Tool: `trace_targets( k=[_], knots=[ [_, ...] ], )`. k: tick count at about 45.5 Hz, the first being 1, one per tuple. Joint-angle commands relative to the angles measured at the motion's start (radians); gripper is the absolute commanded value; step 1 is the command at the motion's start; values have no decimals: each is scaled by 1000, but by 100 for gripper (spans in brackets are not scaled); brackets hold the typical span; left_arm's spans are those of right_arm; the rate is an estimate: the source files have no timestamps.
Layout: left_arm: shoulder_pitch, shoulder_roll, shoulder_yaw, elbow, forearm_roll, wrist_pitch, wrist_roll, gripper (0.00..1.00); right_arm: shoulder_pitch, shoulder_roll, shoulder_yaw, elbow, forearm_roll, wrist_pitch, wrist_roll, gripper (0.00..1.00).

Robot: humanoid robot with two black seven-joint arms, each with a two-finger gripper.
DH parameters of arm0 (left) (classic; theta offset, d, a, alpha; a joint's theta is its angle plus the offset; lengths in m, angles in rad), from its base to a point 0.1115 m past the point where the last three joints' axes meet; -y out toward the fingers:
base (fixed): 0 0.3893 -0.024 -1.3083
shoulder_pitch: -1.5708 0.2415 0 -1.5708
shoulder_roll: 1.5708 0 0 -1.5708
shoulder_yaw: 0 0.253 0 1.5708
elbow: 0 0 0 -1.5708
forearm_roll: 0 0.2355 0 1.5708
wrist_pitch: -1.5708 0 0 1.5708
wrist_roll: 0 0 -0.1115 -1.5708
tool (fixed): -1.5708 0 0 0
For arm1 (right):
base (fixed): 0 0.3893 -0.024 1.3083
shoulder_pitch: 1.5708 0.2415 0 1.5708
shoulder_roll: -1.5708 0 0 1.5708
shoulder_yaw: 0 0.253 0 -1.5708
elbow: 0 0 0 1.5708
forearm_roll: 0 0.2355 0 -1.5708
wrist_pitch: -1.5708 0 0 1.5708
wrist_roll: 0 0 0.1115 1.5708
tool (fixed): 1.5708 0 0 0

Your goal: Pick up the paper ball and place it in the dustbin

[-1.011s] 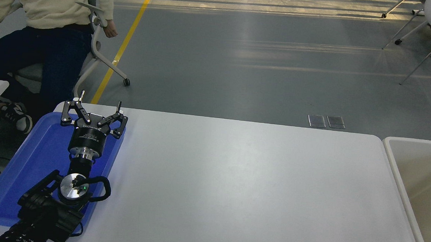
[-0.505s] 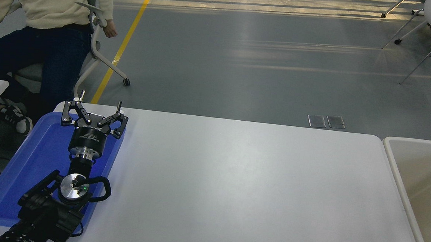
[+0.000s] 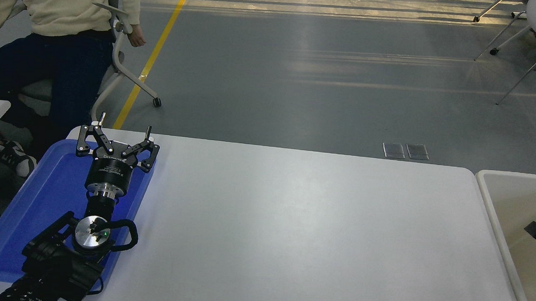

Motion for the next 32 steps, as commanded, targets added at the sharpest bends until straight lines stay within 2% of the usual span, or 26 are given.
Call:
trace_targets(
  k=[1,11,19,32],
  knots=[
    [0,1,0,0,0,0,0,100,78,0,142,36,63,2,1,100],
    [0,-1,0,0,0,0,0,100,159,-24,270,223,68,13,0,100],
    [0,1,0,0,0,0,0,100,144,-121,579,528,68,13,0,100],
    [0,1,0,0,0,2,0,100,60,-117,903,765,98,19,0,100]
  ],
)
